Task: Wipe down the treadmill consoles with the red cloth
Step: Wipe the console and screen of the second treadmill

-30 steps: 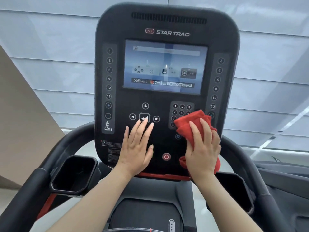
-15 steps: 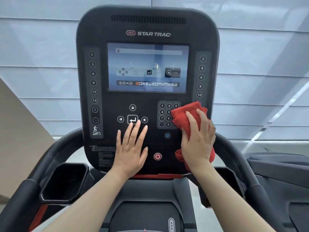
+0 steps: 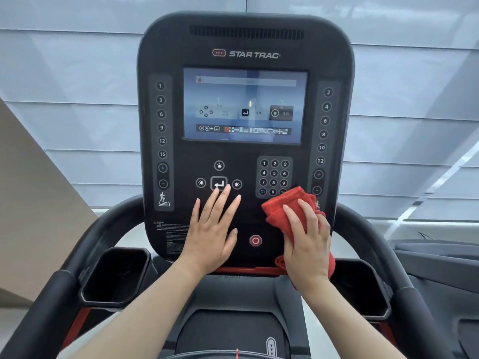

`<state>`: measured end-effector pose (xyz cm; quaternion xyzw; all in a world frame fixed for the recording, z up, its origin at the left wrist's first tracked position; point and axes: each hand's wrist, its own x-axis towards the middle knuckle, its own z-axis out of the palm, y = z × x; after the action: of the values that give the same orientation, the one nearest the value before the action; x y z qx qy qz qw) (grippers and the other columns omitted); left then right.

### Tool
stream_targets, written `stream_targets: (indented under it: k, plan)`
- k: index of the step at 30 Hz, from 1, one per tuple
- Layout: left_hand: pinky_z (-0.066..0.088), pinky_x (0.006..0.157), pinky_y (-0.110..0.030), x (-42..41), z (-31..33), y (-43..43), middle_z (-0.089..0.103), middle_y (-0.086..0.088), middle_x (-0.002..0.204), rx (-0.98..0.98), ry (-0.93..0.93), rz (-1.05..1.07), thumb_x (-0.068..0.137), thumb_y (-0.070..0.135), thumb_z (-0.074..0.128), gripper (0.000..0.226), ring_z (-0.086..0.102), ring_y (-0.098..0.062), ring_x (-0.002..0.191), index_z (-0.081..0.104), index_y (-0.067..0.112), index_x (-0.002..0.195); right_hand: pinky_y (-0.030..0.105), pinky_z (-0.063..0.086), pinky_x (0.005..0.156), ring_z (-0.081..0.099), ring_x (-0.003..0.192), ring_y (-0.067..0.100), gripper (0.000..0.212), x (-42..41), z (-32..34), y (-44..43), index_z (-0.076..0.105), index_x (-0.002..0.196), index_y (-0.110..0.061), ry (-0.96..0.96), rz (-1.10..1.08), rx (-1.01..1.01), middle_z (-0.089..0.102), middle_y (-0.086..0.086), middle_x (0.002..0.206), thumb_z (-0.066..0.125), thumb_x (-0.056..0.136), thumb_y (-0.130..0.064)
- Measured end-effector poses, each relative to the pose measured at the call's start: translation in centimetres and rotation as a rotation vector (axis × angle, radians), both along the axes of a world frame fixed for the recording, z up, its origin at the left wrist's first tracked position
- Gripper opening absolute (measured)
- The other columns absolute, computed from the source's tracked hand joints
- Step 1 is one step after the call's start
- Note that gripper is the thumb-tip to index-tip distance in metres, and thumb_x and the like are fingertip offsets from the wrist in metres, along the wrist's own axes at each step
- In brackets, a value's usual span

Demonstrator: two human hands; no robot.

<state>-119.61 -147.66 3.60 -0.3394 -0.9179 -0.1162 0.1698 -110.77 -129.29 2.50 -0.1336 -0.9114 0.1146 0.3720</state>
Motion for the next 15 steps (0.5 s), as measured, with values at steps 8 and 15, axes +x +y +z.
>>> stream_targets:
  k: [8, 15]
  plan:
    - [0.010, 0.112, -0.047, 0.5, -0.1, -1.5, 0.012, -0.004, 0.156, -0.016, -0.061, -0.080, 0.085, 0.035, 0.039, 0.064, 0.006, -0.020, 0.143, 0.023, 0.023, 0.146, 0.048, 0.040, 0.087, 0.039, 0.112, 0.034, 0.043, 1.3, 1.2, -1.8, 0.052, 0.125, -0.027, 0.014, -0.068, -0.008, 0.039, -0.003, 0.138, 0.055, 0.083, -0.019]
    - [0.018, 0.110, -0.048, 2.1, 0.1, -4.9, 0.018, -0.003, 0.155, 0.041, -0.135, -0.136, 0.086, 0.039, 0.035, 0.063, 0.013, -0.021, 0.141, 0.024, 0.023, 0.146, 0.050, 0.040, 0.090, 0.041, 0.112, 0.035, 0.048, 3.3, 2.8, -5.1, 0.048, 0.127, -0.028, -0.005, -0.076, 0.012, 0.039, -0.002, 0.138, 0.056, 0.081, -0.017]
